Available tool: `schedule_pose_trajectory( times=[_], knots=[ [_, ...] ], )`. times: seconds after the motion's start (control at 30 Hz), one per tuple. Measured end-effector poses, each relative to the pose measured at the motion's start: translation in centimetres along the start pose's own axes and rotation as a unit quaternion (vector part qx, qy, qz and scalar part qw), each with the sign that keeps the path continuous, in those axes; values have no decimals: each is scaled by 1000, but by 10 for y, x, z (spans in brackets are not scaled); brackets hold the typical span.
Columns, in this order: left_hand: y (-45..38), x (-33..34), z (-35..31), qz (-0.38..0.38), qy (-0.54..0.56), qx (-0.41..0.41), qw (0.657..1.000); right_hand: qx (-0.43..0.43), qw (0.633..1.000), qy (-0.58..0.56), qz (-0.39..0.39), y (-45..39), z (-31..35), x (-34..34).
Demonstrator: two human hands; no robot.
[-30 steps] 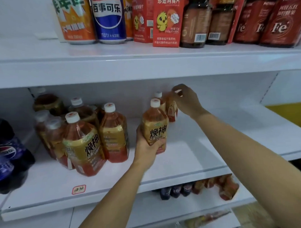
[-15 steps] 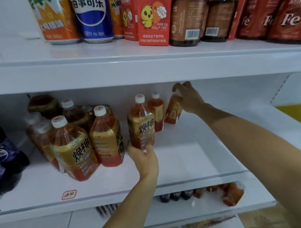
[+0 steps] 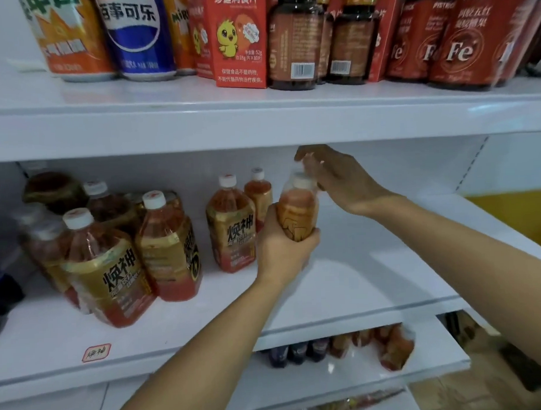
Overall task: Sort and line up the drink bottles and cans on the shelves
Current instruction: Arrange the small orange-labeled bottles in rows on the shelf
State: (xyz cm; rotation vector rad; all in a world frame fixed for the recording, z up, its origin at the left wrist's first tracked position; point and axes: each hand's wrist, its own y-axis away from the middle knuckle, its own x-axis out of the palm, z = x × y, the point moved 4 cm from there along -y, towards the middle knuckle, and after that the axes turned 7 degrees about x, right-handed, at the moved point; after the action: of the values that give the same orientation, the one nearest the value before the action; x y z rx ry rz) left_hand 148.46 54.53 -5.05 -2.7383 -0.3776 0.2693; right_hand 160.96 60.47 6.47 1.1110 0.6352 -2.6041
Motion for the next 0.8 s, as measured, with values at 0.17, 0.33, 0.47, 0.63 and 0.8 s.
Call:
schedule_pose_trajectory(
  times=[0.17, 0.33, 0.47, 0.63, 0.8],
  knots=[
    [23, -45, -7, -34, 18, 5, 999, 127, 991, -16, 32, -74, -16, 43],
    [46, -99, -17, -66, 51, 16, 996, 148, 974, 44, 167, -117, -73, 142],
    [52, -128, -25, -58, 84, 38, 994, 182, 981, -50, 37, -89, -59, 149],
    [57, -136, -24, -57, 200, -41, 977, 172, 983, 29, -61, -38, -26, 113],
    [93, -159, -25, -32, 393, -96, 914, 106, 973, 116, -172, 18, 41, 68]
  ],
)
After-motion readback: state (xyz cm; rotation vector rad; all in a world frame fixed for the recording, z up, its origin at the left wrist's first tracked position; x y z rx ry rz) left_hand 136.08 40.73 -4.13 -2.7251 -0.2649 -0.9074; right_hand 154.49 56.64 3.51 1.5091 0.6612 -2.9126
